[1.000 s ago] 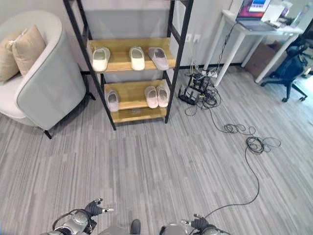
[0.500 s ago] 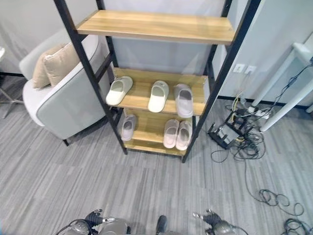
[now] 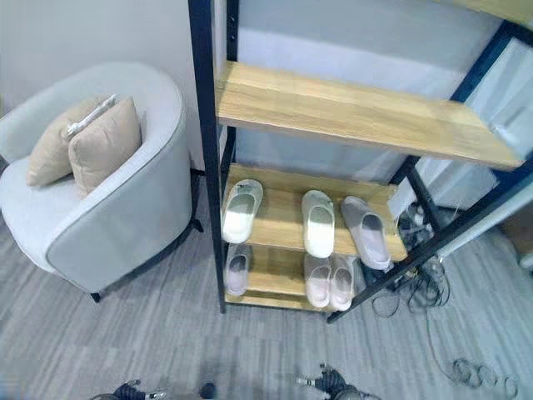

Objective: Arrange the slippers neatly on the shoe rack.

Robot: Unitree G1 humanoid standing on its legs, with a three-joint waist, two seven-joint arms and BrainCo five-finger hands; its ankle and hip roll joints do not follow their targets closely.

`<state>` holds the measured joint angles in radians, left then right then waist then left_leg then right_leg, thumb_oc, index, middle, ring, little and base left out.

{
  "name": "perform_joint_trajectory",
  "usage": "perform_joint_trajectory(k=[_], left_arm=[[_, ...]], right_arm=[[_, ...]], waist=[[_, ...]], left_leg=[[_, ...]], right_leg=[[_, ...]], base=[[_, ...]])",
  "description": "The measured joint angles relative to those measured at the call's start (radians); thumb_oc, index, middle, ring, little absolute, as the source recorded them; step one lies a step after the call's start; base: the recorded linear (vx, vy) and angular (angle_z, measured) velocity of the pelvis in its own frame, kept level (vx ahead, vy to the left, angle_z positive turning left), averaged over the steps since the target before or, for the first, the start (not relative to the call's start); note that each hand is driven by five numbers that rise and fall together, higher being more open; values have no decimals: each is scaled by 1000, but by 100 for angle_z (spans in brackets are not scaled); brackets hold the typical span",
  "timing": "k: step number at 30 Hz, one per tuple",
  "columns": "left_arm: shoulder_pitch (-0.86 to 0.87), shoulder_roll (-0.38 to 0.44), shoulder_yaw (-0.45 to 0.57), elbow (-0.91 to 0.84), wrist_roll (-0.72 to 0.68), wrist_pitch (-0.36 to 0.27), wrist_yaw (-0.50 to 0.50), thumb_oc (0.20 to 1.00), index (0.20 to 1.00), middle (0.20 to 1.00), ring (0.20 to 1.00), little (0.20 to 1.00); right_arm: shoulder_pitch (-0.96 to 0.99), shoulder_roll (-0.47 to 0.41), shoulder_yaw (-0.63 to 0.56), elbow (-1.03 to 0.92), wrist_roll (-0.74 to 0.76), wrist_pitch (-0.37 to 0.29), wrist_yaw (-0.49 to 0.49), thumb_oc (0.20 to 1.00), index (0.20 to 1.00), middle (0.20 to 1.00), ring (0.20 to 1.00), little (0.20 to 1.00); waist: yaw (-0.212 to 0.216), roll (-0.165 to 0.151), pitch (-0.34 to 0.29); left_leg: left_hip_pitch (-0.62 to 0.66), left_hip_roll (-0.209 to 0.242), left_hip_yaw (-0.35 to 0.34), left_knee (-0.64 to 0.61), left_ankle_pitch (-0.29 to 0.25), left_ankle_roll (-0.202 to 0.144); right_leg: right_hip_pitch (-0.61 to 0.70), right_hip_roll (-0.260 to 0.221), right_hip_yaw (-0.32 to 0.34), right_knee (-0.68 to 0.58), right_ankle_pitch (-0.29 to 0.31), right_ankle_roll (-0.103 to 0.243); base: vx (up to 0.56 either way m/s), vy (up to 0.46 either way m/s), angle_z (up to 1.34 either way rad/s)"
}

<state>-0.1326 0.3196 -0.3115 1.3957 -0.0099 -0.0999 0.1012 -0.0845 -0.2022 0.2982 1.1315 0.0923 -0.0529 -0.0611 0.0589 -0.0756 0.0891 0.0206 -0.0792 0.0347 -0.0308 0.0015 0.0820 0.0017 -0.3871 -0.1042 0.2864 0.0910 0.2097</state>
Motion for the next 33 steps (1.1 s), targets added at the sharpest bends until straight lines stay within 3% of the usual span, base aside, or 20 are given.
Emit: perform_joint_trajectory(k=[1,4,6,7,8,10,12,13,17,19,20,21,22,23,25,28,33], left_arm=[[-20,20,4,5,0,1,16,1000,1000,1000,1000,1000],[36,0,110,-61,-19,-23,44,1000,1000,1000,1000,1000],[77,-47,108,-46,-19,-24,51,1000,1000,1000,1000,1000],[84,-54,100,-56,-19,-26,52,1000,1000,1000,1000,1000],[114,-61,115,-76,-18,-38,60,1000,1000,1000,1000,1000],[145,-86,117,-32,-17,-34,73,1000,1000,1000,1000,1000],[161,-112,104,-27,-8,-30,74,1000,1000,1000,1000,1000],[165,-115,75,-32,4,-33,74,1000,1000,1000,1000,1000],[177,-101,74,-60,36,-34,73,1000,1000,1000,1000,1000],[179,-94,74,-63,43,-34,71,1000,1000,1000,1000,1000],[178,-96,62,-90,44,-35,70,1000,1000,1000,1000,1000],[182,-98,35,-94,45,-38,69,1000,1000,1000,1000,1000],[165,-106,10,-95,61,-41,65,1000,1000,1000,1000,1000],[161,-113,6,-99,73,-47,66,1000,1000,1000,1000,1000],[167,-121,9,-97,74,-46,68,1000,1000,1000,1000,1000],[193,-126,19,-117,78,-48,73,1000,1000,1000,1000,1000],[190,-123,19,-117,83,-61,80,1000,1000,1000,1000,1000]], right_arm=[[-54,-6,46,-56,-7,24,-27,1000,1000,1000,1000,1000],[61,-31,20,-242,-83,-106,-52,1000,1000,1000,1000,1000],[89,-121,48,-294,-121,-70,-76,1000,1000,1000,1000,1000],[118,-131,-13,-307,-138,-91,-104,1000,1000,1000,1000,1000],[183,-107,-82,-320,-166,-78,-140,1000,1000,1000,1000,1000],[255,-119,-9,-344,-238,-71,-160,1000,1000,1000,1000,1000],[258,-122,-7,-349,-269,-70,-178,1000,1000,1000,1000,1000],[253,-123,-34,-366,-274,-71,-193,1000,1000,1000,1000,1000],[255,-146,-106,-524,-274,-76,-224,1000,1000,1000,1000,1000],[250,-160,-108,-565,-263,-89,-217,1000,1000,1000,1000,1000],[231,-134,-186,-536,-166,-143,-187,1000,1000,1000,1000,1000],[151,-133,-179,-372,-164,-161,-201,1000,1000,1000,1000,1000],[69,-161,-115,-176,-158,-142,-211,1000,1000,1000,1000,1000],[81,-168,-102,-173,-155,-127,-216,1000,1000,1000,1000,1000],[96,-176,-80,-301,-157,-127,-218,1000,1000,1000,1000,1000],[157,-285,-56,-709,-290,-131,-242,1000,1000,1000,1000,1000],[114,-305,-74,-769,-395,-150,-300,1000,1000,1000,1000,1000]], waist=[[6,8,1],[-38,58,8],[-76,94,17],[-85,94,18],[-67,90,12],[-69,81,1],[-70,77,-8],[-70,68,-24],[-69,27,-60],[-72,17,-66],[-73,25,-63],[-73,44,-50],[-73,66,-42],[-69,88,-34],[-71,122,-20],[-68,121,-19],[-66,104,-20]], left_leg=[[1,-15,2,4,-1,1],[70,-47,31,-40,-7,57],[66,-50,48,-34,-25,31],[55,-51,46,-22,-37,10],[58,-53,36,-24,-37,9],[63,-55,36,-30,-33,16],[68,-56,27,-36,-31,19],[68,-55,22,-38,-30,20],[69,-52,9,-41,-30,19],[72,-38,8,-46,-27,2],[77,-19,8,-62,-14,-19],[80,2,9,-62,-11,-26],[78,18,10,-62,-9,-38],[69,31,4,-67,-6,-45],[64,57,3,-68,-11,-67],[62,80,-13,-67,-2,-76],[58,83,-18,-63,1,-78]], right_leg=[[-30,4,-13,3,-19,5],[-72,45,-7,40,-85,2],[-139,122,13,22,-134,-5],[-153,148,14,-3,-135,-10],[-151,187,22,-41,-125,-25],[-127,231,81,-105,-123,-33],[-70,209,54,-193,-117,-35],[-26,198,53,-256,-99,-47],[70,160,48,-379,-45,-39],[78,169,50,-383,-68,-41],[82,188,46,-379,-77,-54],[84,210,46,-383,-76,-62],[83,225,46,-383,-75,-75],[77,238,41,-383,-75,-90],[77,263,37,-384,-75,-107],[77,287,26,-385,-79,-130],[74,289,19,-385,-79,-134]], base=[[31,379,-55],[2,191,-34],[32,-8,-30],[100,-63,11],[111,-93,24],[122,-133,2],[115,-118,6],[124,-143,13],[85,-120,10],[68,-91,0],[68,-81,-4],[49,-58,-7],[71,-75,0],[75,-72,5],[70,-68,3],[80,-69,11],[23,-16,3]])
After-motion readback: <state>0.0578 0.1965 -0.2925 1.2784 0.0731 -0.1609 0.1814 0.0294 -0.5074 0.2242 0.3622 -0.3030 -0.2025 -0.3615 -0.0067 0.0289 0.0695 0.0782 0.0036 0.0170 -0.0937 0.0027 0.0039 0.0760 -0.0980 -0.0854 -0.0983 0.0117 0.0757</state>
